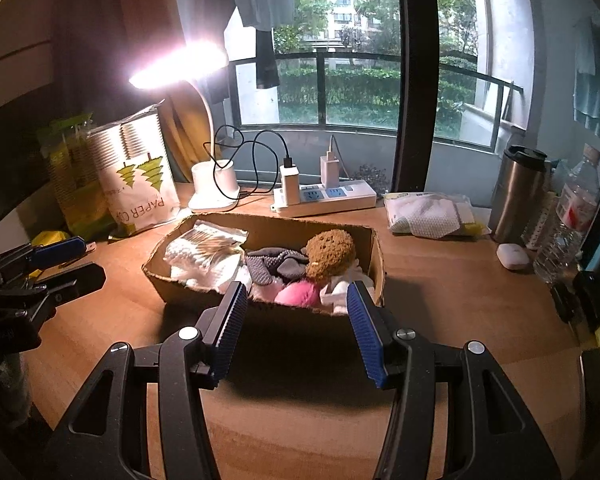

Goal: Organize soft objects

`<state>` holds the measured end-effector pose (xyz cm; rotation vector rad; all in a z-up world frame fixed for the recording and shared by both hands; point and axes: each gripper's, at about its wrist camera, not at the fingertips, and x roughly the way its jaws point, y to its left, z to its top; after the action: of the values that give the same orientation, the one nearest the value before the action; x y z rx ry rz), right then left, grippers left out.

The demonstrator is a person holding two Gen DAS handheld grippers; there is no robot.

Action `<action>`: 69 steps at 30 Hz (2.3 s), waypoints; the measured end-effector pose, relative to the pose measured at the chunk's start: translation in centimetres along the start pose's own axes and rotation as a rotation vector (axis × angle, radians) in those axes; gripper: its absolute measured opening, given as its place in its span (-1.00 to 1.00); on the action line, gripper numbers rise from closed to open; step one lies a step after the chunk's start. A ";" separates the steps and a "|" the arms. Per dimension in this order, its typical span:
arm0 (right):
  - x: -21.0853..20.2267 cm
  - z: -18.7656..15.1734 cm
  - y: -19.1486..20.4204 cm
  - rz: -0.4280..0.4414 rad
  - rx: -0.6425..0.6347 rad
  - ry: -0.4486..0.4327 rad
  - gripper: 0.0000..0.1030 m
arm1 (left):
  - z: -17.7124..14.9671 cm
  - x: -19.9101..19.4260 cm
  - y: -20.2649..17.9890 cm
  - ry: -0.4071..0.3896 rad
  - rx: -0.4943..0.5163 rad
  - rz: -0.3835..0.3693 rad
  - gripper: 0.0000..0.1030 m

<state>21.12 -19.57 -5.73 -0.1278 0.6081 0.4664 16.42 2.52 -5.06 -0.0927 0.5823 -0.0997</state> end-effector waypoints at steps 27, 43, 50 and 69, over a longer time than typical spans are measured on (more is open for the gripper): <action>-8.0 -1.8 2.2 -0.018 -0.028 -0.112 0.08 | -1.3 -7.0 -3.3 -0.104 0.042 -0.041 0.55; -14.6 0.7 3.3 -0.060 -0.042 -0.251 0.76 | 1.9 -13.8 -4.4 -0.277 0.059 -0.006 0.98; -16.5 1.4 3.2 -0.080 -0.027 -0.291 0.83 | 3.1 -15.7 -4.5 -0.333 0.070 0.033 0.98; -17.1 1.9 3.2 -0.096 -0.024 -0.315 0.84 | 3.8 -16.0 -4.1 -0.357 0.058 0.061 0.98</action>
<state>8.30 -22.79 5.76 -0.1026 0.2861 0.3909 4.97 0.65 7.28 -0.0343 0.2251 -0.0391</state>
